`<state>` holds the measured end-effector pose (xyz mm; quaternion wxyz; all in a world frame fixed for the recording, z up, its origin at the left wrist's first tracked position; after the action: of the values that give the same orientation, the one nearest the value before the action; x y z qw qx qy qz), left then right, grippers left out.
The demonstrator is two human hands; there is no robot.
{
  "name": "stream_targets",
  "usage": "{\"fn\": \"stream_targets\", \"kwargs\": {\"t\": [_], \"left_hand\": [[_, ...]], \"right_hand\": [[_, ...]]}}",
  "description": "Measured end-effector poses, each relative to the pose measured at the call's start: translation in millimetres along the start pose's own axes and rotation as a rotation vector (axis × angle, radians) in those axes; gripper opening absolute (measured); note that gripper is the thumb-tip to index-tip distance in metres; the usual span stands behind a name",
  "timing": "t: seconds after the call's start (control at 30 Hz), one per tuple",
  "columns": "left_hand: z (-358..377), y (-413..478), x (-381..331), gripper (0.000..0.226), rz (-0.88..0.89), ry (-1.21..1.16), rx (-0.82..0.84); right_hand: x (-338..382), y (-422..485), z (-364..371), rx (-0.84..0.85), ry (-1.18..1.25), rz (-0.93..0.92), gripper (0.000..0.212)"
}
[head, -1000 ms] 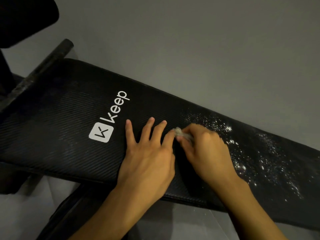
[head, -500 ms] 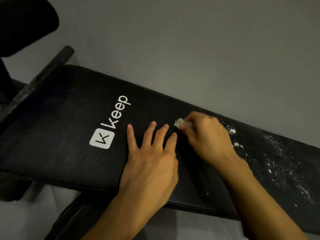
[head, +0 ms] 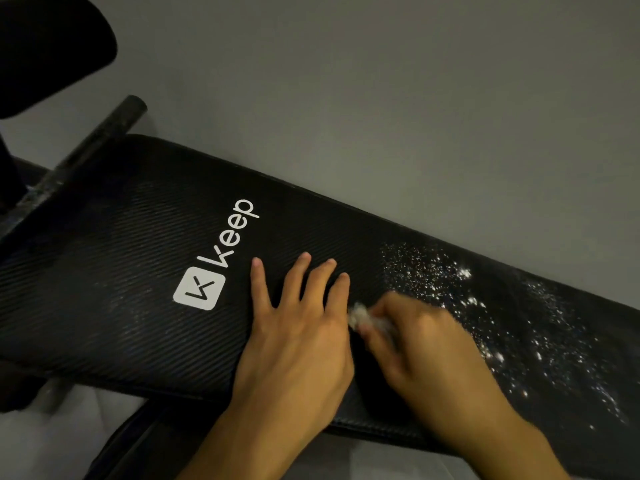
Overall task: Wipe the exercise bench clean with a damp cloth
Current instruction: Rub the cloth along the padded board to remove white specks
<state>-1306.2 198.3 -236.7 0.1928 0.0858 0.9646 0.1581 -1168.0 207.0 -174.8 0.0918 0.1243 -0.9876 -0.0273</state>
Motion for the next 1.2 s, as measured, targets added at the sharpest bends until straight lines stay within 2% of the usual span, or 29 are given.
{"fn": "stream_targets", "kwargs": {"t": [0.13, 0.27, 0.33, 0.47, 0.6, 0.83, 0.97, 1.07, 1.2], "left_hand": [[-1, 1, 0, 0.066, 0.008, -0.004, 0.029], [-3, 2, 1, 0.058, -0.007, -0.029, 0.022], [-4, 2, 3, 0.054, -0.012, -0.043, 0.009], [-2, 2, 1, 0.039, -0.004, -0.053, -0.029], [1, -3, -10, 0.03, 0.053, -0.056, -0.068], [3, -3, -17, 0.033, 0.034, -0.042, -0.051], [4, 4, -19, 0.036, 0.042, -0.042, -0.027], [3, 1, -17, 0.041, 0.042, -0.048, -0.003], [0, -1, -14, 0.043, 0.05, -0.067, 0.016]], "right_hand": [[7, -43, 2, 0.089, 0.011, 0.017, 0.04], [10, -77, 4, -0.093, 0.041, 0.004, 0.022], [4, -89, 7, -0.171, 0.061, 0.003, 0.02], [-5, -85, 1, -0.192, 0.061, 0.016, 0.017], [-11, -63, 2, -0.164, 0.035, 0.012, 0.027], [-17, -86, 6, -0.16, 0.076, 0.018, 0.019], [-17, -57, 8, -0.167, 0.039, -0.012, 0.024], [-17, -35, 7, -0.246, -0.032, -0.013, 0.027], [-21, -57, 8, -0.132, 0.075, -0.012, 0.025]]}}
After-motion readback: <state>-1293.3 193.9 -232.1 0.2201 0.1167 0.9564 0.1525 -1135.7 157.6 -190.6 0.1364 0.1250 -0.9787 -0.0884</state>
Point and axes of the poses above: each hand's wrist, its own y-axis towards the middle knuckle, its own z-axis out of the palm, x = y × z, the point moved 3 cm from there along y, towards the middle knuckle, and after that the axes turned 9 degrees about -x, right-handed, at the moved point
